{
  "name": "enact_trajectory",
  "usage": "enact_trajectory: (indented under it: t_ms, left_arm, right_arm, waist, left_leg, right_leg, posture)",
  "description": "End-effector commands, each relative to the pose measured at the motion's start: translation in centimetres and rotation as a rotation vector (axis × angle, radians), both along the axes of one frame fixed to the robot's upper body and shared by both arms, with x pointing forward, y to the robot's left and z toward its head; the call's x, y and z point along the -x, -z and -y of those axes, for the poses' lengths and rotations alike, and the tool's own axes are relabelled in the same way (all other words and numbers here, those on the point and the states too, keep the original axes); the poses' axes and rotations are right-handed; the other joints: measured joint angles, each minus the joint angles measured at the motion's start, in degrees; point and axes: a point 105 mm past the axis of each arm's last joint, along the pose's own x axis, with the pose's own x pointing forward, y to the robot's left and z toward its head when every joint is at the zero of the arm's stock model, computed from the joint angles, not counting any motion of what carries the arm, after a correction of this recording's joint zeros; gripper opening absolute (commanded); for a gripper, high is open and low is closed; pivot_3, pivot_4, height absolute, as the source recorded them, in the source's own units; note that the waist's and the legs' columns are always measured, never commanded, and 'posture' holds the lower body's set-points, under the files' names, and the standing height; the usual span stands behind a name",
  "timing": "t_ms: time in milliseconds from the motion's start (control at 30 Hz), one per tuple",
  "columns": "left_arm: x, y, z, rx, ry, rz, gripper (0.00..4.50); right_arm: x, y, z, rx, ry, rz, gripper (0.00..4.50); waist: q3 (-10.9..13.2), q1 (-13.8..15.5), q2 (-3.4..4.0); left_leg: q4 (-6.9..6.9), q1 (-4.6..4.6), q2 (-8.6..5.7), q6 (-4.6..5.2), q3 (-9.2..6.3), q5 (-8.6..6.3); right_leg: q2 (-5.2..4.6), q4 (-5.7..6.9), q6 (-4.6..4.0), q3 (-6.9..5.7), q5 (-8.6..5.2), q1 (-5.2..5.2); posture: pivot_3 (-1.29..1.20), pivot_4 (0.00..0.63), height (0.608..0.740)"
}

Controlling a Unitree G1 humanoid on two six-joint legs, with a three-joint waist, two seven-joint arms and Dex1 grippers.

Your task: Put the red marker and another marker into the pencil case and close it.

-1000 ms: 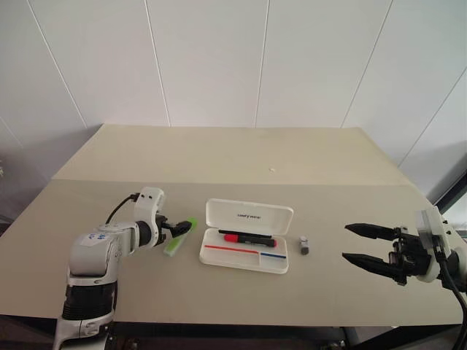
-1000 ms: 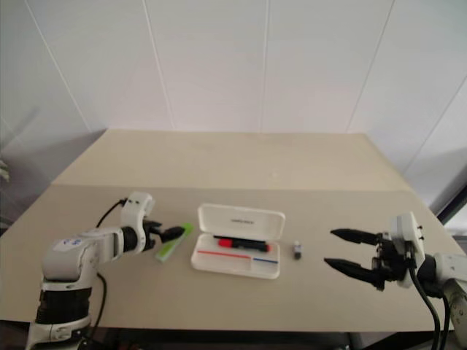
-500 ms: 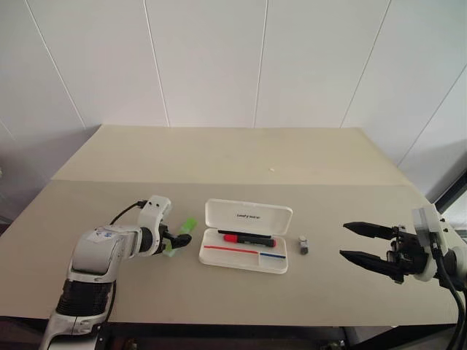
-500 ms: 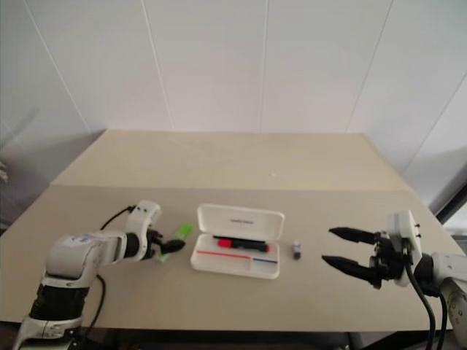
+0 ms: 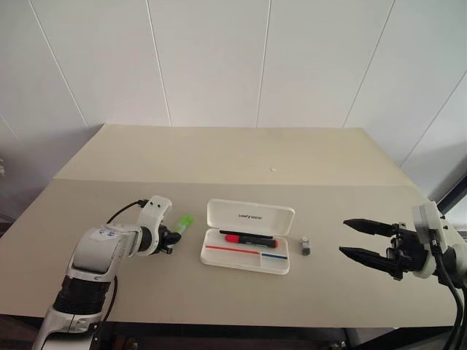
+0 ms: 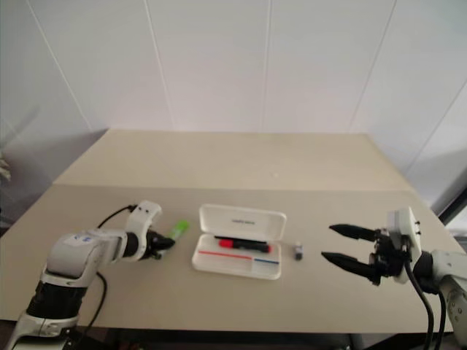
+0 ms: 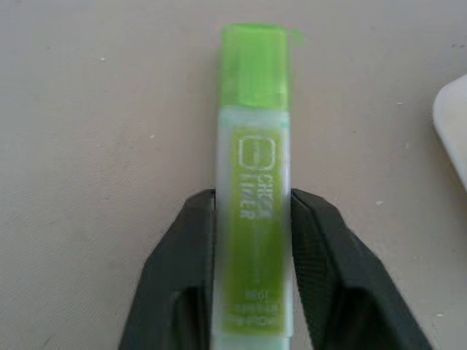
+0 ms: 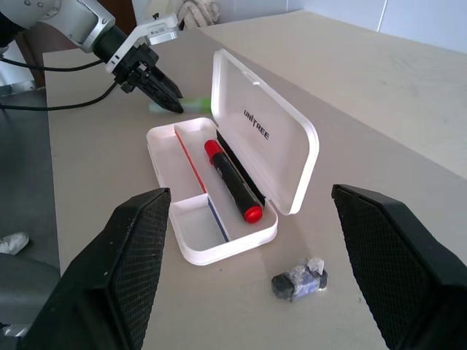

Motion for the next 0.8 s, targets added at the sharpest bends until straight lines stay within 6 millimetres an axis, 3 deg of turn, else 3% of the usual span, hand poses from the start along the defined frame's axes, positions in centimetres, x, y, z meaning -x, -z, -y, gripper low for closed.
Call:
enact_trajectory:
  t_ms: [33, 200, 333, 433, 567, 800]
  left_arm:
    - [-0.2, 0.0, 0.1, 0.011, -0.002, -0.009, 1.08]
    - [-1.1, -1.6, -0.2, 0.032, -0.013, 0.057, 1.08]
    - [-2.8, -5.1, -1.2, 0.053, -0.044, 0.191, 1.08]
    - [-3.7, -9.1, -1.0, 0.08, 0.026, 0.317, 1.08]
    - [-3.3, -13.4, 1.1, 0.13, 0.215, 0.443, 1.08]
    - [0.3, -16.4, 5.8, 0.229, 0.649, 0.475, 1.08]
  right_arm:
    - [0.0, -0.8, -0.2, 0.002, -0.01, 0.032, 4.5]
    - [-0.1, -0.8, -0.2, 0.001, -0.008, 0.034, 4.5]
    - [-0.2, -0.8, -0.2, 0.002, -0.006, 0.035, 4.5]
    - [-0.4, -0.9, -0.1, 0.002, -0.007, 0.038, 4.5]
    - [-0.5, -0.9, -0.1, 0.002, -0.009, 0.04, 4.5]
    - [-0.8, -0.9, -0.1, 0.0, -0.007, 0.045, 4.5]
  waist:
    - [0.0, 0.0, 0.0]
    - [0.01, 0.03, -0.01]
    - [0.08, -0.01, -0.13]
    - [0.12, -0.03, -0.19]
    - [0.12, -0.02, -0.19]
    - [0.12, -0.05, -0.18]
  left_leg:
    - [0.0, 0.0, 0.0, 0.0, 0.0, 0.0]
    - [0.04, -0.01, 0.0, 0.01, 0.0, 0.01]
    - [0.06, -0.04, 0.0, 0.03, 0.01, 0.03]
    - [0.04, -0.06, 0.0, 0.03, 0.01, 0.03]
    - [-0.07, -0.07, 0.0, 0.02, 0.02, 0.01]
    - [-0.38, -0.06, 0.02, 0.01, 0.03, -0.05]
  right_leg:
    - [0.0, -0.01, 0.0, 0.0, 0.0, 0.0]
    - [0.0, -0.01, -0.06, 0.0, -0.03, 0.02]
    - [0.01, -0.05, -0.39, 0.01, -0.19, 0.02]
    - [0.01, -0.08, -0.25, 0.01, -0.11, 0.01]
    - [-0.01, -0.17, 0.12, 0.0, 0.06, 0.01]
    - [-0.01, -0.22, 0.29, -0.02, 0.12, -0.07]
  posture:
    - [0.0, 0.15, 0.74]
    - [0.0, 0.15, 0.74]
    - [0.0, 0.15, 0.74]
    - [0.0, 0.15, 0.74]
    - [0.0, 0.15, 0.74]
    - [0.0, 0.15, 0.74]
